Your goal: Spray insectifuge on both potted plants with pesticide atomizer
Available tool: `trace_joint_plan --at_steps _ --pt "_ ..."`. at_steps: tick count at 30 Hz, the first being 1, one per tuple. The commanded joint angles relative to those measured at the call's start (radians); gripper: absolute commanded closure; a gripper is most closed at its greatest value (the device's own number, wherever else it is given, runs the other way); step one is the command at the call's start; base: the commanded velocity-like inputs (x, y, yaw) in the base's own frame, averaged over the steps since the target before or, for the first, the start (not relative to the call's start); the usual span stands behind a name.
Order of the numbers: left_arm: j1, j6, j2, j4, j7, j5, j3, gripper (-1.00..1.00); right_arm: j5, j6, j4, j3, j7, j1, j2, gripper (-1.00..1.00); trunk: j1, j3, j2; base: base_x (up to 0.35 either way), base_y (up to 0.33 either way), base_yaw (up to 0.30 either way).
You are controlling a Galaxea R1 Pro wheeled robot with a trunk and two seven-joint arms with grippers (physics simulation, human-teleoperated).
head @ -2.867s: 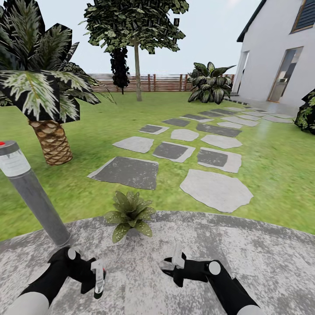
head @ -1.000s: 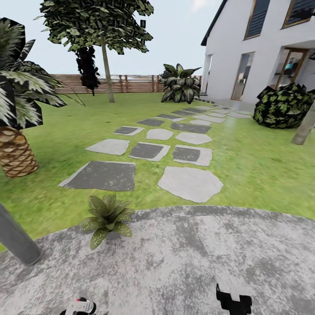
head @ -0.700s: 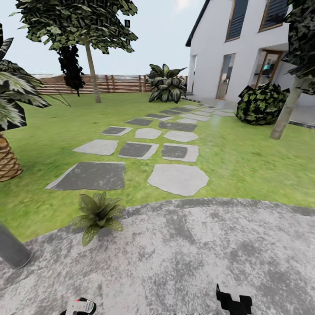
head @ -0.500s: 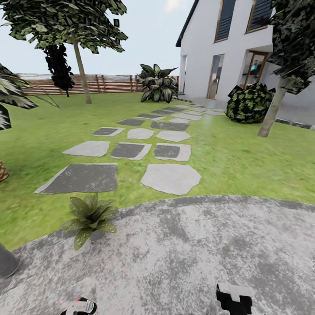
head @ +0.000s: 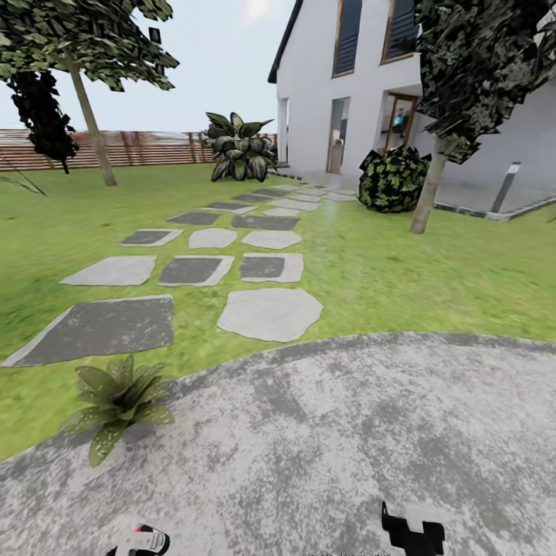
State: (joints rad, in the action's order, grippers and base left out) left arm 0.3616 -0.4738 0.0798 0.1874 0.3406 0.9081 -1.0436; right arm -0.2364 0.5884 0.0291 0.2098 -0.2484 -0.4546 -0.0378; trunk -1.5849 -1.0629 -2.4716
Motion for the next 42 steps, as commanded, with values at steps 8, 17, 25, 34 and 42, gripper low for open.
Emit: trace_joint_plan --at_steps 8,17,25,34,42 --pt "0.001 -0.003 0.000 0.000 0.007 0.004 -0.009 1.00 -0.011 0.002 -0.001 0.006 -0.005 -0.001 0.012 -1.00 0.016 0.012 0.028 0.000 0.000 -0.300" --pt "0.001 -0.003 0.003 0.002 0.008 0.003 -0.010 1.00 -0.011 0.002 -0.001 0.006 -0.006 -0.001 0.013 -1.00 0.046 0.037 0.084 0.000 0.000 -0.300" --pt "0.001 0.001 0.002 0.001 0.008 0.004 -0.008 1.00 -0.011 0.002 -0.001 0.006 -0.006 -0.001 0.012 -1.00 0.046 0.037 0.084 0.000 0.000 -0.300" --pt "0.001 0.004 0.000 0.002 0.003 -0.002 -0.008 1.00 -0.011 0.002 -0.001 0.006 -0.005 0.001 0.012 -1.00 0.046 0.037 0.084 0.000 0.000 -0.300" --pt "0.000 -0.001 -0.001 -0.001 -0.092 -0.001 -0.007 1.00 -0.012 0.002 -0.001 0.005 -0.003 0.005 0.013 -1.00 0.046 0.037 0.084 0.000 0.000 -0.300"
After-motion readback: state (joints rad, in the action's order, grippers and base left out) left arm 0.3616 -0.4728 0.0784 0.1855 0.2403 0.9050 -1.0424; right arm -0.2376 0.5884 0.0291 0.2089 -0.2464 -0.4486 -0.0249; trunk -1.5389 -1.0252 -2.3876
